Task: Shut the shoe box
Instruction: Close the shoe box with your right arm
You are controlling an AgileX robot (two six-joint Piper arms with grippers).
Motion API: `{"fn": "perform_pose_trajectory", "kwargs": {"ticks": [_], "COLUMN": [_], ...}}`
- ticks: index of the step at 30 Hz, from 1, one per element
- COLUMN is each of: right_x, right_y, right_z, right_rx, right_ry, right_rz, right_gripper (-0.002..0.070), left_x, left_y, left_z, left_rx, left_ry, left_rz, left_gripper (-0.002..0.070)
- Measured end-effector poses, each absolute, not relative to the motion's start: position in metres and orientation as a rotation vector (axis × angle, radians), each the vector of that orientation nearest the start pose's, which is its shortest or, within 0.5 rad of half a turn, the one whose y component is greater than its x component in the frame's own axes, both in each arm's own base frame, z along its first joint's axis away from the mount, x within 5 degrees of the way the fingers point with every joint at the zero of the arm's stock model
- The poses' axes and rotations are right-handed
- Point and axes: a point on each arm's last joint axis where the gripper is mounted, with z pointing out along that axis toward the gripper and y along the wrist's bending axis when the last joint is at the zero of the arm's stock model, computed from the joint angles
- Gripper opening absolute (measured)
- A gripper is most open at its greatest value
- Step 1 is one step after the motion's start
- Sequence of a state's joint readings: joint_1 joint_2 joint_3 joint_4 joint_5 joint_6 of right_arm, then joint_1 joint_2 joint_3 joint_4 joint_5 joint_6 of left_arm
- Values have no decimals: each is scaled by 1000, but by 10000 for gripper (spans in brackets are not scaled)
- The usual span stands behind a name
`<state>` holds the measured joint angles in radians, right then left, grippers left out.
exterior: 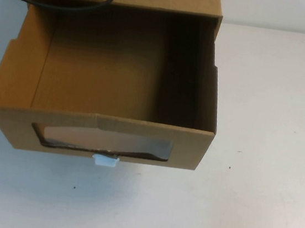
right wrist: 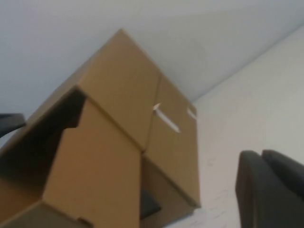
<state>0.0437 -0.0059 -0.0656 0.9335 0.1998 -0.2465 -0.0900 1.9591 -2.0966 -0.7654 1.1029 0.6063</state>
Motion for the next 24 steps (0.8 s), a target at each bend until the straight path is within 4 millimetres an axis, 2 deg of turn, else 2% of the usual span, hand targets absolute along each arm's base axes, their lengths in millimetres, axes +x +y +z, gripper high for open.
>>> {"fn": "perform_pose_trajectory", "kwargs": {"ticks": [2,5,8,11,17,20,24], "right_x": [49,57,77,100,143,153,157], "right_y": [23,34,43,48,63,86,123], "right_z": [247,278,304,323,358,370,378], "right_rx": [284,126,-46,-203,-404,-552,-709], "right_ry": [1581,1776,2032,2168,2230,2215,2224], "right_rz": [705,685,658,635,663,705,702], "right_gripper": [-11,-11,-11,-11,-11,-11,-10], "left_x": [428,428,428,428,428,428,427], "left_y": [-95,-95,-95,-95,-95,-96,-97], "left_z": [399,399,399,399,399,399,400], "left_rx": [646,646,647,647,647,647,647], "left_ry": [2115,2115,2116,2116,2115,2114,2113], "left_rz": [-704,-704,-704,-704,-707,-720,-732], "left_gripper": [-2,-2,-2,-2,-2,-2,-2]}}
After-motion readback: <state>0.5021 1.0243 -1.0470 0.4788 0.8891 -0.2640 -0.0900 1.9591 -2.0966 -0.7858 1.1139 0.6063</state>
